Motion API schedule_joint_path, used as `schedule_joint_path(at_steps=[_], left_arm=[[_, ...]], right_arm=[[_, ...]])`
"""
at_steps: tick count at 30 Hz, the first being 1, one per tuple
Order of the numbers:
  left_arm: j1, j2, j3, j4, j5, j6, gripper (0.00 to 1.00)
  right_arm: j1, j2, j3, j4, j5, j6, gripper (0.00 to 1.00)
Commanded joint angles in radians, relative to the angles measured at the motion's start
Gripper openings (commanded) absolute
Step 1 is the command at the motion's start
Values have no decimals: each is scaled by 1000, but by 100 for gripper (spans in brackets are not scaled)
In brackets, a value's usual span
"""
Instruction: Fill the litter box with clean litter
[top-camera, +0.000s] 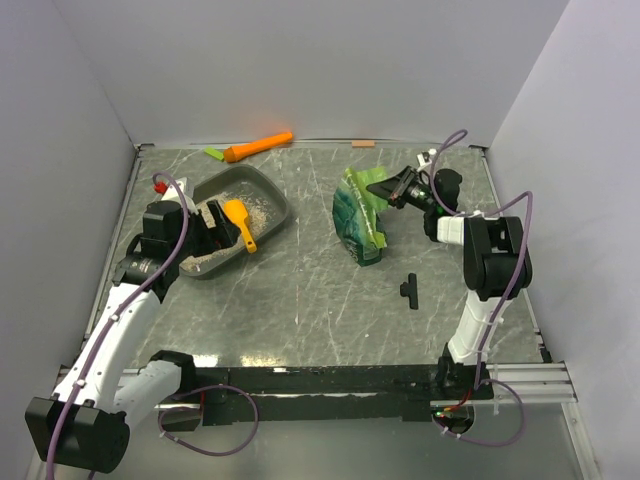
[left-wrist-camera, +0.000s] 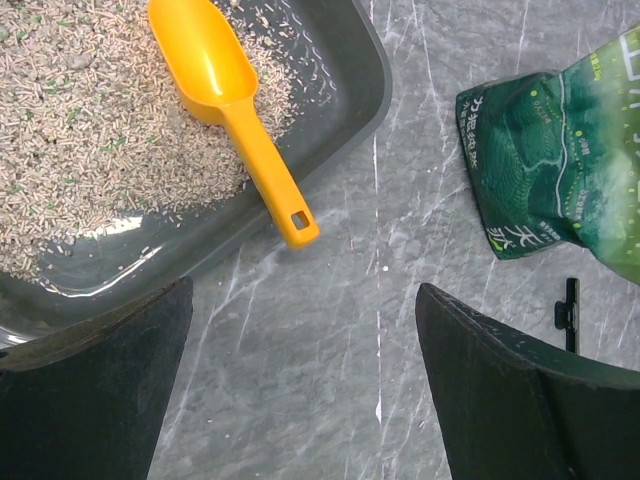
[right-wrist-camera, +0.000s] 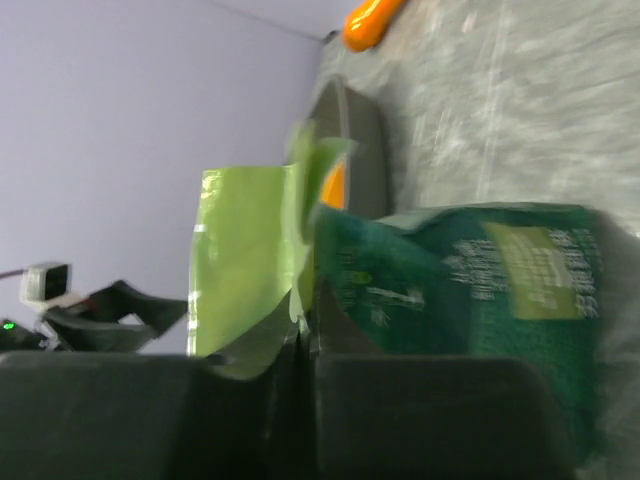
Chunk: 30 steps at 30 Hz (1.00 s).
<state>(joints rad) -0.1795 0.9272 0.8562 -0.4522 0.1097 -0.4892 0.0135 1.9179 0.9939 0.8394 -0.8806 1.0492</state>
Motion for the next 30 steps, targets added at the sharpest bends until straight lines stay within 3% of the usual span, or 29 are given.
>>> schedule_joint_path(at_steps=[1, 5, 9, 15, 21, 30], left_arm=[[0, 1, 3, 37, 16, 20, 97], [0, -4, 3, 35, 21, 18, 97], [0, -11, 1, 37, 24, 18, 97], [0, -27, 3, 32, 16, 18, 97], [0, -51, 4, 30, 7, 15, 97], [2, -93, 17, -3, -138, -14, 97]], right_arm=[[23, -83, 32, 3, -44, -80, 0], [29, -183, 26, -51, -55, -130, 0], [60, -284, 72, -210, -51, -292, 0], [226, -436, 266, -727, 44, -702, 0], [417, -448, 507, -1119, 127, -1000, 0], [638, -382, 729, -1461, 206, -1311, 0]])
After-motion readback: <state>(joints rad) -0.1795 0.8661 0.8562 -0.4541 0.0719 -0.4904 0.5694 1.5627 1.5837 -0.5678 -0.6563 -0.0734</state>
